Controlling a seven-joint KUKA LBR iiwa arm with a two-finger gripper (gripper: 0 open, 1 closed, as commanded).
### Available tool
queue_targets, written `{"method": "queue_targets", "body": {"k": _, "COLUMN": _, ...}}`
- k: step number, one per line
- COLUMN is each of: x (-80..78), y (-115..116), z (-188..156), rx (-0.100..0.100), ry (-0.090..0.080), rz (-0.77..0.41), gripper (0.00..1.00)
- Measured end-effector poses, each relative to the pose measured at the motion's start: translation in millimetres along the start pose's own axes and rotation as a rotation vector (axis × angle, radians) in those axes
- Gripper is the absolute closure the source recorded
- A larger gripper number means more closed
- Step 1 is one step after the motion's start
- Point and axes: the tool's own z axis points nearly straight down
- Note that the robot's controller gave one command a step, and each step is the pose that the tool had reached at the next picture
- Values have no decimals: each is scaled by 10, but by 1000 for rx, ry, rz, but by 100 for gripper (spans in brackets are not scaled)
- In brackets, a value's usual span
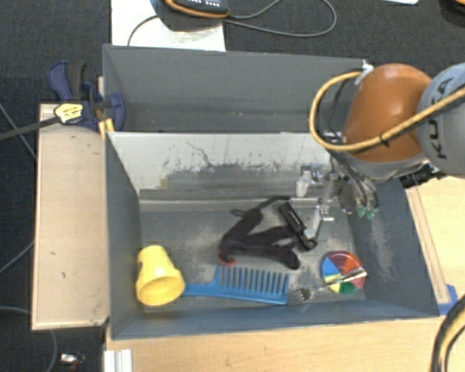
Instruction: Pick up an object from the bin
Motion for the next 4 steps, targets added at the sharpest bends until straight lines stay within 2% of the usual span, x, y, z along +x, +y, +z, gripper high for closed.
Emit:
{"method": "queue_targets", "body": {"k": 1, "x": -16, "y": 2, "z": -46, "rx": 0, "ry": -8, "rz": -1, "gripper": 0}}
{"method": "queue_targets", "body": {"k": 2, "x": -63, "y": 436, "z": 908, "rx": -1, "ry": -12, "rz": 21, "gripper": 0}}
{"method": "queue_targets", "body": {"k": 3, "x": -5, "y": 596, "z": 228, "rx": 1, "ry": -20, "rz": -3, "gripper": 0}}
{"method": "queue_targets", "body": {"k": 4, "x": 74, "y": 940, "z": 487, "rx": -1, "ry": -9, "rz": -369, "gripper": 0}}
